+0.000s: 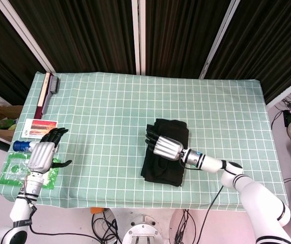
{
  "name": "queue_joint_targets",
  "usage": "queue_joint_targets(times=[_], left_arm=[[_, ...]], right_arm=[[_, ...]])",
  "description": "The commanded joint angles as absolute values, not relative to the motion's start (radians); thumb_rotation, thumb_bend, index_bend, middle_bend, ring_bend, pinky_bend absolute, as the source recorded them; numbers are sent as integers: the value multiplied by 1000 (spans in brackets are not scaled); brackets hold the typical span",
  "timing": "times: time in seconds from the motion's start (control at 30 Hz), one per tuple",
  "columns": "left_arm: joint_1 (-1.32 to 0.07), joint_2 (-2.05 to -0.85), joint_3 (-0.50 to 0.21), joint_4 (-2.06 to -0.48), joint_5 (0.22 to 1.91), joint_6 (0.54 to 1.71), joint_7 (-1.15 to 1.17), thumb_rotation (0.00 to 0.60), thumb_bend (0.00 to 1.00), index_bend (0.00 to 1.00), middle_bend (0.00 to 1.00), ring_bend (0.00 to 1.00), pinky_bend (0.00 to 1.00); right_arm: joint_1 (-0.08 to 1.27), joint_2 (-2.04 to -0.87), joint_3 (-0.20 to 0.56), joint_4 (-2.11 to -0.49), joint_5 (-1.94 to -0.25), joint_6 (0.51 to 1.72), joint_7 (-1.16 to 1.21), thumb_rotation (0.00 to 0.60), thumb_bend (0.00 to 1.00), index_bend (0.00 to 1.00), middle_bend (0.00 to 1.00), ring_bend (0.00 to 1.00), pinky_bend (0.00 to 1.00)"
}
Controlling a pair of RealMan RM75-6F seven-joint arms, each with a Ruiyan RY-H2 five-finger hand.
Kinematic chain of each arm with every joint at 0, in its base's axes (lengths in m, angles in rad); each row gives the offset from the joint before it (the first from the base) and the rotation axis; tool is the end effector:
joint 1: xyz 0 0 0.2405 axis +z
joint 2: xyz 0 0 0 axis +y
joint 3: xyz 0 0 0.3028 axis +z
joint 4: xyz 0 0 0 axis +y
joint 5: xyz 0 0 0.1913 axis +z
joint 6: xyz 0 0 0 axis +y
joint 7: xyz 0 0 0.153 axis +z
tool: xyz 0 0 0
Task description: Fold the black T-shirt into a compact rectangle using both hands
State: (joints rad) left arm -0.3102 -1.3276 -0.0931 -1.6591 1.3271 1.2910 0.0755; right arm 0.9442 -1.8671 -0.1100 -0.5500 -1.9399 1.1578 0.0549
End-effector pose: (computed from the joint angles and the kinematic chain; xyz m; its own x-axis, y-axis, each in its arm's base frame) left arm -0.2942 0.2665 0.1020 0.2119 0.1373 0.9676 0.9758 -0.0837 -0.2019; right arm -0.1539 -0.4013 -0.0834 0.7565 0.3034 0.5793 -0.0824 -0.8346 0.5447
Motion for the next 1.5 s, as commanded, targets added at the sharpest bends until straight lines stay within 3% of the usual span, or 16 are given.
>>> queue_joint_targets(times=[0.03, 0.2, 0.33, 0.57, 0.73, 0.93, 1.5], left_arm=[[-307, -1324, -95, -1664, 1332, 1300, 83, 600, 0, 145, 100, 64, 178], [-296, -1315, -99, -1674, 1340, 1326, 92, 600, 0, 145, 100, 64, 178], [-288, -1311, -101, -1681, 1342, 1339, 96, 600, 0, 145, 100, 64, 177], [-280, -1306, -95, -1692, 1351, 1347, 106, 600, 0, 144, 100, 64, 178], [-280, -1304, -93, -1701, 1353, 1341, 113, 600, 0, 144, 100, 64, 178], [-281, -1306, -97, -1705, 1348, 1337, 117, 600, 0, 144, 100, 64, 178], [-268, -1301, -100, -1697, 1340, 1341, 91, 600, 0, 144, 100, 64, 178]], right_arm=[[921, -1854, -67, -619, -1893, 1211, 37, 600, 36, 0, 38, 0, 0], [874, -1720, -21, -835, -1843, 1327, 29, 600, 59, 0, 45, 0, 0], [815, -1574, -20, -1064, -1790, 1333, -2, 600, 242, 15, 100, 7, 58], [741, -1413, -67, -1319, -1703, 1243, -26, 600, 601, 270, 241, 199, 276], [708, -1400, -95, -1377, -1683, 1207, 35, 600, 703, 294, 302, 288, 317], [709, -1451, -104, -1336, -1688, 1150, 68, 600, 705, 296, 315, 289, 321], [873, -1658, -17, -1179, -1709, 959, 113, 600, 681, 297, 315, 287, 295]])
